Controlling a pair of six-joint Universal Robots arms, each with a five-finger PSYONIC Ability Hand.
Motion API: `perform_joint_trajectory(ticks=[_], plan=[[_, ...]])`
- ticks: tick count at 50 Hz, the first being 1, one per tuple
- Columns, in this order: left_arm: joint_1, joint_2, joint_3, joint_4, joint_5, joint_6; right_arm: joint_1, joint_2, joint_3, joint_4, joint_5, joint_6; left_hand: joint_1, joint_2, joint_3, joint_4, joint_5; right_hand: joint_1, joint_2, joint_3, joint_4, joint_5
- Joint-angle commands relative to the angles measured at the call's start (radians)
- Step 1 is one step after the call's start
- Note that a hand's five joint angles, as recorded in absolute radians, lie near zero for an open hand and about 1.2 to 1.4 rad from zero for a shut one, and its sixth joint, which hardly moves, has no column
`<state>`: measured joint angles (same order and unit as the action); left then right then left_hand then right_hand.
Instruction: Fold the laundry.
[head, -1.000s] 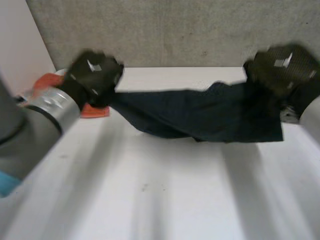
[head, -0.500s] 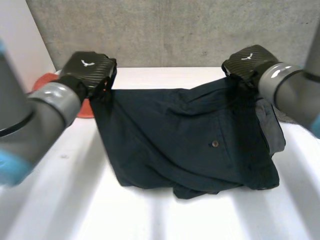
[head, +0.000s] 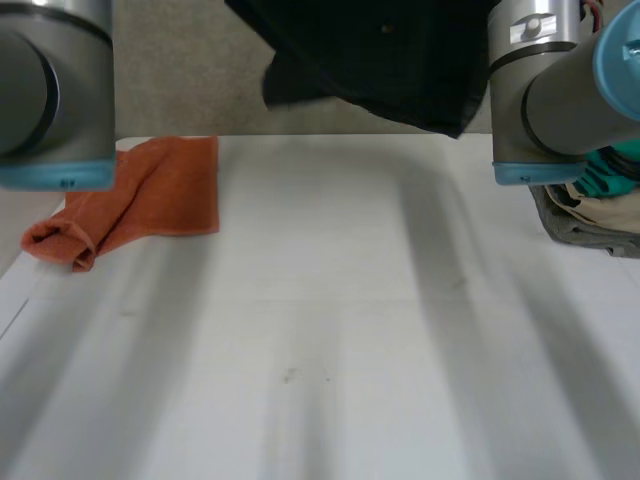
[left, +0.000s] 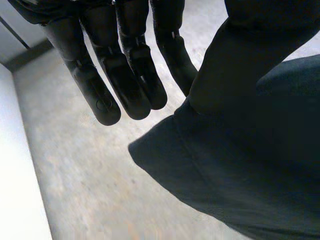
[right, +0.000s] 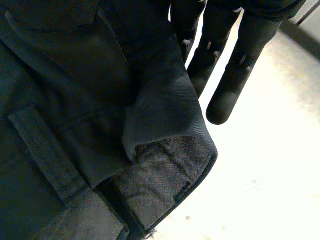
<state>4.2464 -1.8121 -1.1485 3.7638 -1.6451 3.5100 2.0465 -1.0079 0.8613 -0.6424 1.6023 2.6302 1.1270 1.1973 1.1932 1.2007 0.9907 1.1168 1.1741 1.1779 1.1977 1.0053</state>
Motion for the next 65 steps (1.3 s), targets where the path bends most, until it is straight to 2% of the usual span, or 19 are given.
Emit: perform_joint_trajectory(ticks=[1,5,6,9,13,16,20,30,35,40,41,45,50,54,60,65], plan=[[0.003,0.073,-0.230,-0.041,0.005,-0.003,-0.003,0.063,0.001,0.186,-0.010,0.047,0.269,0.199,0.203,0.196,0.231,0.279,0.222,0.218,0.199,0.216],[-0.002,0.066,-0.361,-0.091,0.005,-0.003,-0.005,0.132,0.016,0.323,-0.067,0.045,0.269,0.199,0.203,0.196,0.231,0.279,0.222,0.218,0.199,0.216],[-0.008,0.062,-0.410,-0.119,0.004,-0.002,-0.002,0.153,0.034,0.364,-0.120,0.045,0.269,0.199,0.203,0.196,0.231,0.279,0.222,0.218,0.199,0.216],[-0.026,0.042,-0.477,-0.166,0.002,0.000,-0.003,0.187,0.096,0.415,-0.189,0.034,0.269,0.199,0.203,0.196,0.231,0.279,0.222,0.218,0.199,0.216],[-0.080,-0.015,-0.565,-0.261,-0.002,0.001,0.000,0.213,0.174,0.447,-0.193,-0.011,0.269,0.199,0.203,0.196,0.231,0.279,0.222,0.218,0.199,0.216],[-0.086,-0.020,-0.596,-0.315,-0.004,0.000,0.001,0.204,0.226,0.460,-0.191,-0.053,0.269,0.199,0.203,0.196,0.231,0.279,0.222,0.218,0.199,0.216],[-0.089,-0.015,-0.632,-0.420,-0.004,0.001,0.014,0.131,0.326,0.521,-0.170,-0.122,0.269,0.199,0.203,0.196,0.231,0.279,0.222,0.218,0.199,0.216],[-0.095,0.106,-0.694,-0.711,-0.001,0.012,0.014,-0.084,0.521,0.809,-0.102,-0.142,0.269,0.199,0.203,0.196,0.231,0.279,0.222,0.218,0.199,0.216],[-0.115,0.180,-0.724,-0.878,0.007,0.075,0.004,-0.187,0.625,0.898,-0.075,-0.156,0.269,0.199,0.203,0.196,0.231,0.279,0.222,0.218,0.199,0.216],[-0.221,0.237,-0.738,-1.061,0.018,0.106,0.004,-0.290,0.722,1.053,-0.076,-0.231,0.269,0.199,0.203,0.196,0.231,0.279,0.222,0.218,0.199,0.216],[-0.271,0.256,-0.740,-1.126,0.028,0.106,0.004,-0.329,0.764,1.120,-0.076,-0.271,0.269,0.199,0.203,0.196,0.231,0.279,0.222,0.218,0.199,0.216],[-0.376,0.298,-0.720,-1.245,0.063,0.104,0.000,-0.423,0.847,1.248,-0.085,-0.370,0.269,0.199,0.203,0.196,0.231,0.279,0.222,0.218,0.199,0.216],[-0.372,0.300,-0.666,-1.213,0.071,0.102,-0.032,-0.452,0.869,1.227,-0.117,-0.392,0.269,0.199,0.203,0.196,0.231,0.279,0.222,0.218,0.199,0.216],[-0.297,0.254,-0.631,-1.106,0.070,0.109,-0.042,-0.451,0.886,1.187,-0.147,-0.358,0.269,0.199,0.203,0.196,0.231,0.279,0.222,0.218,0.199,0.216],[-0.192,0.065,-0.483,-0.900,0.064,0.147,-0.084,-0.414,0.854,1.114,-0.157,-0.291,0.269,0.199,0.203,0.196,0.231,0.279,0.222,0.218,0.199,0.216],[-0.158,-0.105,-0.291,-0.728,0.039,0.193,-0.092,-0.384,0.777,0.991,-0.145,-0.230,0.269,0.199,0.203,0.196,0.231,0.279,0.222,0.218,0.199,0.216]])
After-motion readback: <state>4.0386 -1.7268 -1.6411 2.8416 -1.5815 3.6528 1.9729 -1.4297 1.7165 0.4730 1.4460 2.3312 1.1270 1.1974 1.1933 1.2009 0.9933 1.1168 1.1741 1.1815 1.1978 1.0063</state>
